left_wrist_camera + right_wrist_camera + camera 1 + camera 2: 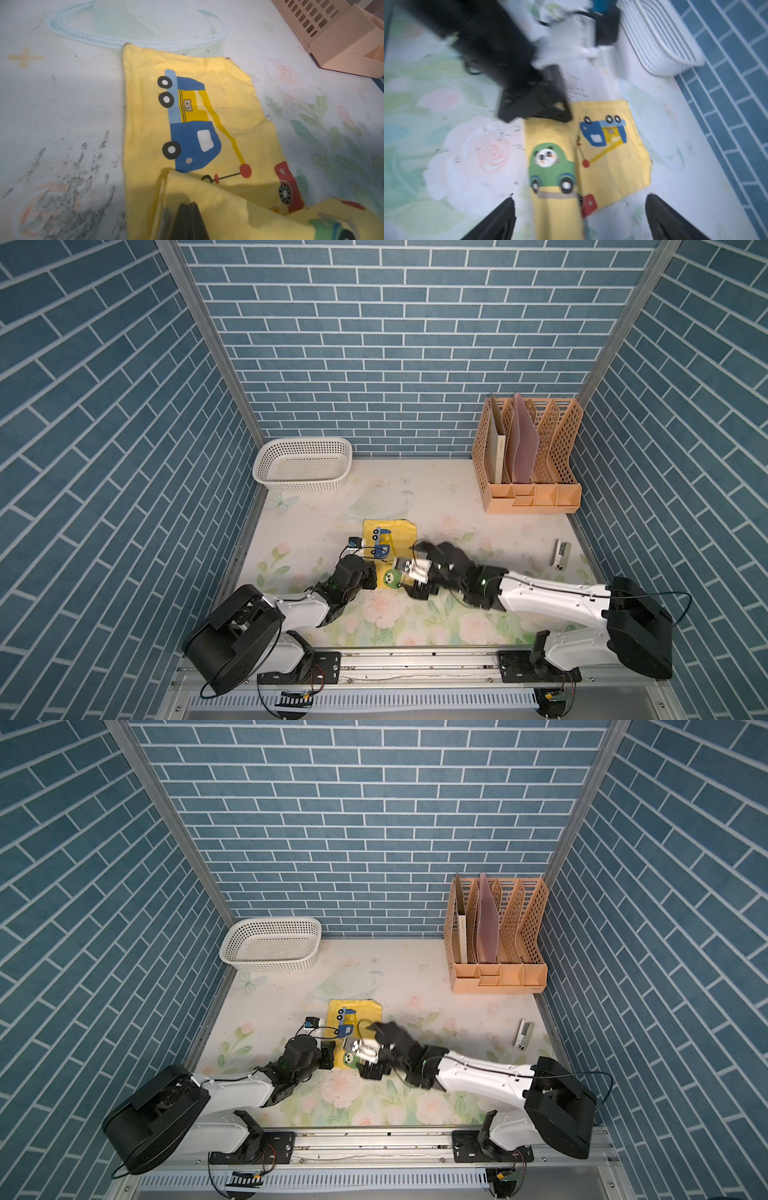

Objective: Roll up the pillowcase
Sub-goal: Roll the pillowcase at the center of the board.

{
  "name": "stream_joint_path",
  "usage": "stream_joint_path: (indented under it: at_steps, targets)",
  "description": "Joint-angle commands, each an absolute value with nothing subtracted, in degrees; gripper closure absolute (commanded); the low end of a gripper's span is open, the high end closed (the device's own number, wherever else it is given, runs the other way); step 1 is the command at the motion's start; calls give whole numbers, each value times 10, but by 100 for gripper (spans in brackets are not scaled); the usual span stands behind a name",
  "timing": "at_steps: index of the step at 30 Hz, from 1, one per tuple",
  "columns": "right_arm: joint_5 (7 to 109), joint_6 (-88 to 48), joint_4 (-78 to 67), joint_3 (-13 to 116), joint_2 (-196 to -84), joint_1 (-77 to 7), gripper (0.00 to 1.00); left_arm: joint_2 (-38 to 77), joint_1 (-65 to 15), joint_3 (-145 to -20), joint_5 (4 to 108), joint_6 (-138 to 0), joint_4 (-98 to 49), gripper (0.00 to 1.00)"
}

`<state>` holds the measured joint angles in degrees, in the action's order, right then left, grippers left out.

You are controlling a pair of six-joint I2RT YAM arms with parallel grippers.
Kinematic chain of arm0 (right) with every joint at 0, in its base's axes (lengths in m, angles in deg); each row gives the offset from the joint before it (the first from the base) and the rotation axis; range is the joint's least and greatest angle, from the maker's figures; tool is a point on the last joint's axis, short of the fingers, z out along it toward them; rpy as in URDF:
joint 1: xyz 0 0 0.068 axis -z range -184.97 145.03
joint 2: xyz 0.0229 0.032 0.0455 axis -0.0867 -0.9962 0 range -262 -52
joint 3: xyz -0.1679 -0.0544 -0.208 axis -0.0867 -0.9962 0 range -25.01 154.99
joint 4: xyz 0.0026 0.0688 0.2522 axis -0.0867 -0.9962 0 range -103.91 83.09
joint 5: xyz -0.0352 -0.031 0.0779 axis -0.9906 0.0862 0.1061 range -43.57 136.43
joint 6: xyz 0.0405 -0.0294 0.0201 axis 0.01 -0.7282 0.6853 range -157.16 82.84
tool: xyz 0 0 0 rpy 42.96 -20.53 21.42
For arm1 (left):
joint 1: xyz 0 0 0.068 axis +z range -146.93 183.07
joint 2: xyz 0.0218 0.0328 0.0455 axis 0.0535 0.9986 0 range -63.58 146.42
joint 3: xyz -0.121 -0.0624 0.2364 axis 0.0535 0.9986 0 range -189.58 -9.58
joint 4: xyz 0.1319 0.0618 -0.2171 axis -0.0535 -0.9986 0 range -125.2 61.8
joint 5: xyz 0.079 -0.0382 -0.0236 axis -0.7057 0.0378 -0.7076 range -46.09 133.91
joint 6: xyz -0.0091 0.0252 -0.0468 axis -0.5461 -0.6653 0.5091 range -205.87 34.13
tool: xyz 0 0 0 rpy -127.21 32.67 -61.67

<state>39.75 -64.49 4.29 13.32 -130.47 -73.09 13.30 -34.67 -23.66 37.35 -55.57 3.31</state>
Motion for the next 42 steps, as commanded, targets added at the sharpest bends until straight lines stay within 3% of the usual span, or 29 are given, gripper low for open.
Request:
stream_joint_path:
  at_steps: [1, 7, 12, 15, 23, 27, 32, 37, 42]
  targets:
    - [204, -687, 174, 94, -1364, -795, 0, 130, -343, -251, 336, -544, 19, 100]
    - [68, -758, 308, 114, -1511, -864, 0, 105, -342, -242, 335, -541, 10, 100]
    - [59, -778, 312, 159, -1601, -861, 0, 95, -342, -236, 336, -538, 11, 100]
    - [73, -751, 275, 176, -1625, -843, 5, 82, -342, -233, 332, -538, 2, 100]
    - [143, -689, 139, 217, -1639, -786, 67, 54, -338, -231, 329, -532, -11, 100]
    - [232, -649, 53, 228, -1592, -766, 100, 12, -316, -222, 341, -515, -12, 100]
    - [430, -603, -123, 284, -1530, -724, 100, -73, -228, -190, 405, -492, -13, 94]
    - [659, -598, -306, 393, -1533, -663, 100, -83, -218, -190, 410, -500, -33, 94]
    - [805, -603, -458, 522, -1592, -615, 100, -69, -218, -188, 429, -507, -16, 94]
